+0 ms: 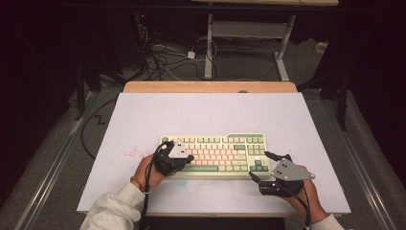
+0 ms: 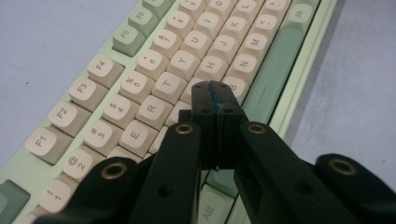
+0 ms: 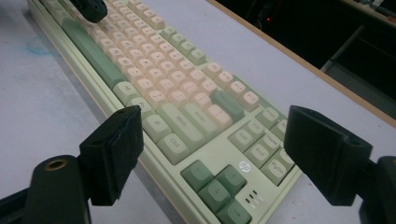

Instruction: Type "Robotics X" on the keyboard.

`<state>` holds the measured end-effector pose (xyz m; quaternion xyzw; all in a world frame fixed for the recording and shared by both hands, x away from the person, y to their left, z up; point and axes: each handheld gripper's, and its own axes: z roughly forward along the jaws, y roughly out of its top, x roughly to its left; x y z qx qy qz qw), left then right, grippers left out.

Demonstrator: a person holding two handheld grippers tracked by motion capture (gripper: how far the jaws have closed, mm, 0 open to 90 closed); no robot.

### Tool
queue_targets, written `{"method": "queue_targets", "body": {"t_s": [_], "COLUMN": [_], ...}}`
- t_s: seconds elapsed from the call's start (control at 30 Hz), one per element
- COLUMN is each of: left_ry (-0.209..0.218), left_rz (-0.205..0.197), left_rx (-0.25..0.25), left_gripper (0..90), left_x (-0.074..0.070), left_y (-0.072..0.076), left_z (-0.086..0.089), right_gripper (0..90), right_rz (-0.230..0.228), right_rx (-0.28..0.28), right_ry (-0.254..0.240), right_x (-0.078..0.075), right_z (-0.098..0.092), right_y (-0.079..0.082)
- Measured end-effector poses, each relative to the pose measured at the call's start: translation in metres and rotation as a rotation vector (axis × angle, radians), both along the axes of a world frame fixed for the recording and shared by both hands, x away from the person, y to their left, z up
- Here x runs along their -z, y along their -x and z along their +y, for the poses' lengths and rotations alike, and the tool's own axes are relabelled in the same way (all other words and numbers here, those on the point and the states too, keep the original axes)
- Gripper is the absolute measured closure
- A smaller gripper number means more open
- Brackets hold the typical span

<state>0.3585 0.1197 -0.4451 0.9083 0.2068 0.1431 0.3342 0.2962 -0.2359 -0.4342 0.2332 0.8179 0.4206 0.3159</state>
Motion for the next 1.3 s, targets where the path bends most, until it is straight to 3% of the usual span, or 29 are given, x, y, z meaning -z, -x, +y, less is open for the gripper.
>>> {"method": "queue_targets", "body": {"t_s": [0.73, 0.87, 1.3], "left_ry": [-0.027, -0.032, -0.029], "left_rz": [0.000, 0.016, -0.033], "left_rx": [-0.007, -0.005, -0.010], "left_gripper": [87.1, 87.3, 87.2], "left_x": [0.0051, 0.0078, -0.0006], "left_y": [-0.0003, -0.0015, 0.0028], "left_z": [0.0013, 0.0017, 0.0033], "right_gripper": [20.9, 20.9, 20.9], "right_rz": [0.008, 0.014, 0.015], "right_rx": [-0.001, -0.004, -0.007], "right_ry": [0.027, 0.031, 0.030], "right_x": [0.0024, 0.0031, 0.0028], "right_z": [0.0014, 0.0019, 0.0027], "right_y": [-0.0003, -0.0005, 0.0001]}}
